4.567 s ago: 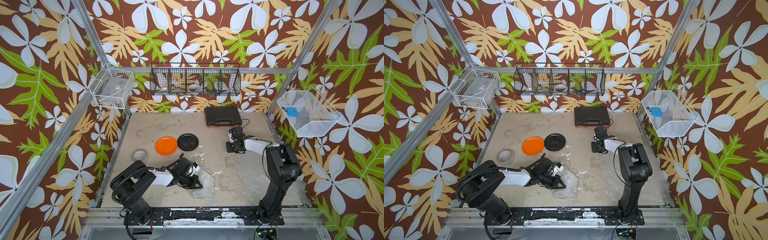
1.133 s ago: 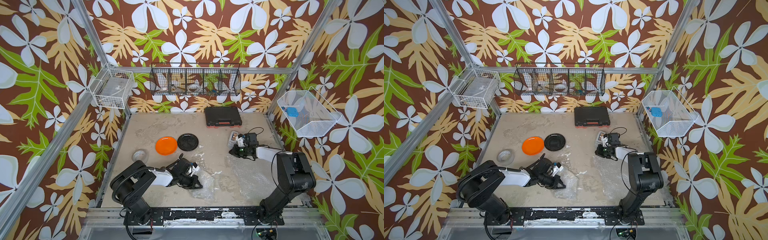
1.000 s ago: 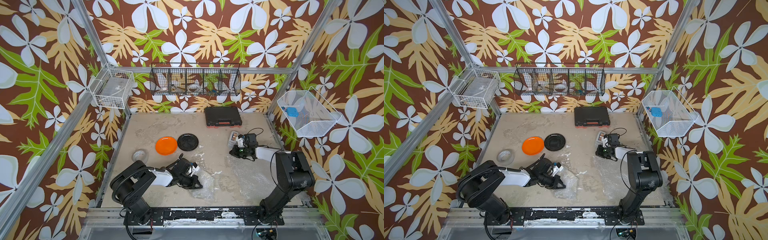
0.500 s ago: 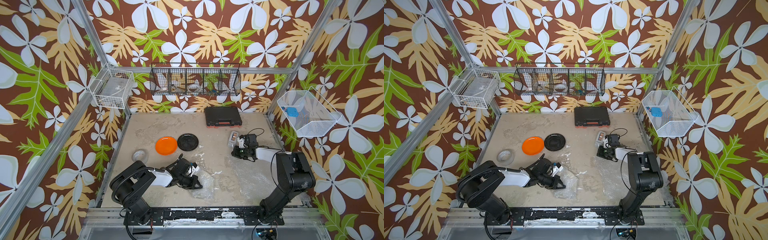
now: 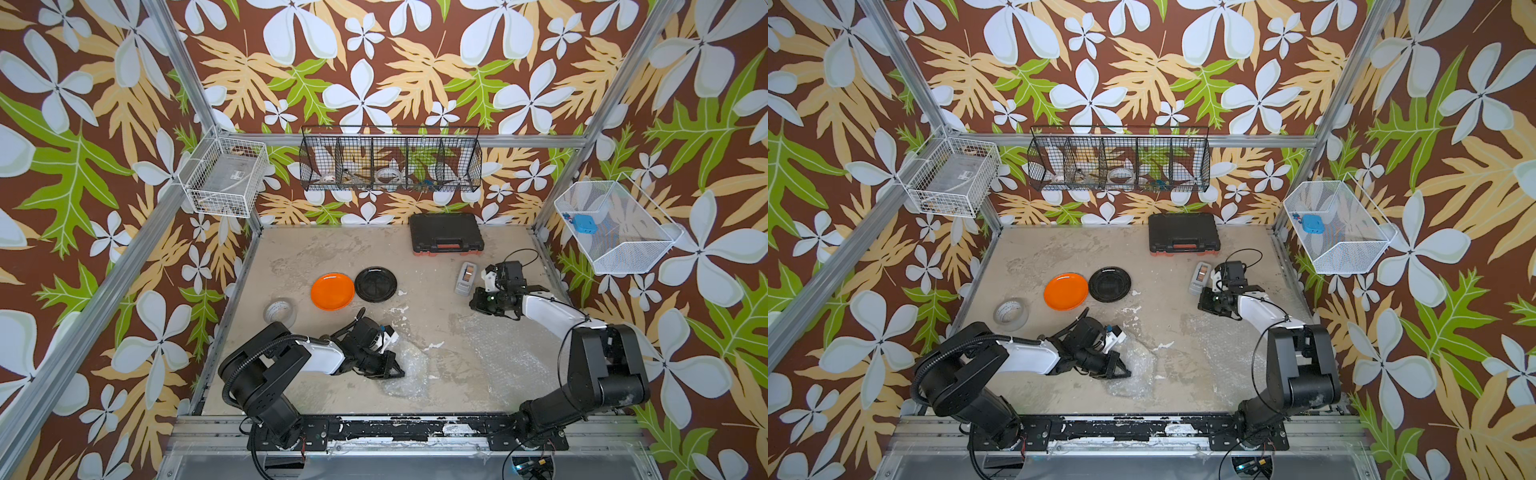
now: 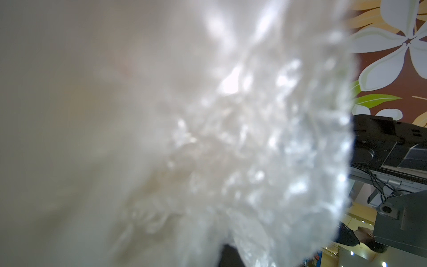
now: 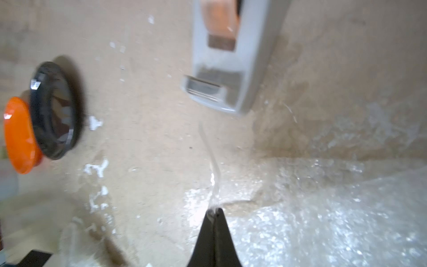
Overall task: Wrap dinner plates in bubble wrap
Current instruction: Tear off the tape using the Tape Cutter, then stick the tape on the bubble wrap.
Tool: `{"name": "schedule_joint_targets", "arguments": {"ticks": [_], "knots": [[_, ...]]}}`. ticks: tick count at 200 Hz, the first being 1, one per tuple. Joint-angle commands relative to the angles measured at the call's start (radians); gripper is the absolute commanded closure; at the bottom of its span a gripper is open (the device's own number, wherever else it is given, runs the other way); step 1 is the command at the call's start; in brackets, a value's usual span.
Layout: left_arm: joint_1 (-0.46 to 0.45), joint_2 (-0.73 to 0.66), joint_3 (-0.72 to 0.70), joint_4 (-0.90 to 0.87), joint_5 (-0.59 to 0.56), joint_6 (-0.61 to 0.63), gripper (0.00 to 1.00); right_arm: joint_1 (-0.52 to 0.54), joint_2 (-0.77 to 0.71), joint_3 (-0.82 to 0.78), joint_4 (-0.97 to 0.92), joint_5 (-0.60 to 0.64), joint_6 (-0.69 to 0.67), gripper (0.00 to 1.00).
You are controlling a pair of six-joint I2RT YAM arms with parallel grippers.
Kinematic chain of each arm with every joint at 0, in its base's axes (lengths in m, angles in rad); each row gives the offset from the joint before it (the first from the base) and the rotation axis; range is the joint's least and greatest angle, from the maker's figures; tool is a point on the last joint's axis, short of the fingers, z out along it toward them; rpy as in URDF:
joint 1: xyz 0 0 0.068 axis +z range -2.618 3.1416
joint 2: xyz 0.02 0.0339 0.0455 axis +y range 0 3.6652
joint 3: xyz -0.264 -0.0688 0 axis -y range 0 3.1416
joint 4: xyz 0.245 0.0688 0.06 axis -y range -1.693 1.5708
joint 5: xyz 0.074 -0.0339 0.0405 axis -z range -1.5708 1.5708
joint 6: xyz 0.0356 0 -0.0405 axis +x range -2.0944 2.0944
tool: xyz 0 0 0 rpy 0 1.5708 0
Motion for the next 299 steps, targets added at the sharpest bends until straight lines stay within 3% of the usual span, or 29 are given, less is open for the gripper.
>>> {"name": "schedule_joint_targets", "arguments": {"ticks": [1, 48, 80, 130, 166, 188, 245, 299], "knots": [[-0.002, 0.014, -0.012, -0.302, -0.161, 0.003, 0.92, 0.001, -0.037, 0.028, -0.093, -0.115, -0.012, 1.0], [-0.002, -0.001, -0.013, -0.294, -0.178, -0.011, 0.93, 0.028, -0.178, -0.037, -0.101, -0.459, 0.018, 1.0], [-0.002, -0.005, -0.016, -0.281, -0.183, -0.022, 0.94, 0.149, -0.257, -0.14, -0.089, -0.613, 0.029, 1.0], [-0.001, -0.028, -0.012, -0.308, -0.186, -0.003, 0.95, 0.366, -0.308, -0.347, 0.036, -0.601, 0.155, 1.0], [-0.001, -0.021, -0.004, -0.32, -0.184, 0.011, 0.95, 0.479, -0.198, -0.317, 0.065, -0.653, 0.175, 1.0], [-0.002, -0.018, 0.005, -0.328, -0.182, 0.016, 0.95, 0.552, -0.135, -0.326, 0.181, -0.696, 0.246, 1.0], [-0.002, -0.031, 0.014, -0.342, -0.174, 0.033, 0.95, 0.563, 0.166, -0.243, 0.174, -0.706, 0.168, 1.0], [-0.002, -0.123, 0.06, -0.44, -0.205, 0.042, 0.92, 0.563, 0.268, -0.241, 0.19, -0.671, 0.176, 1.0]]}}
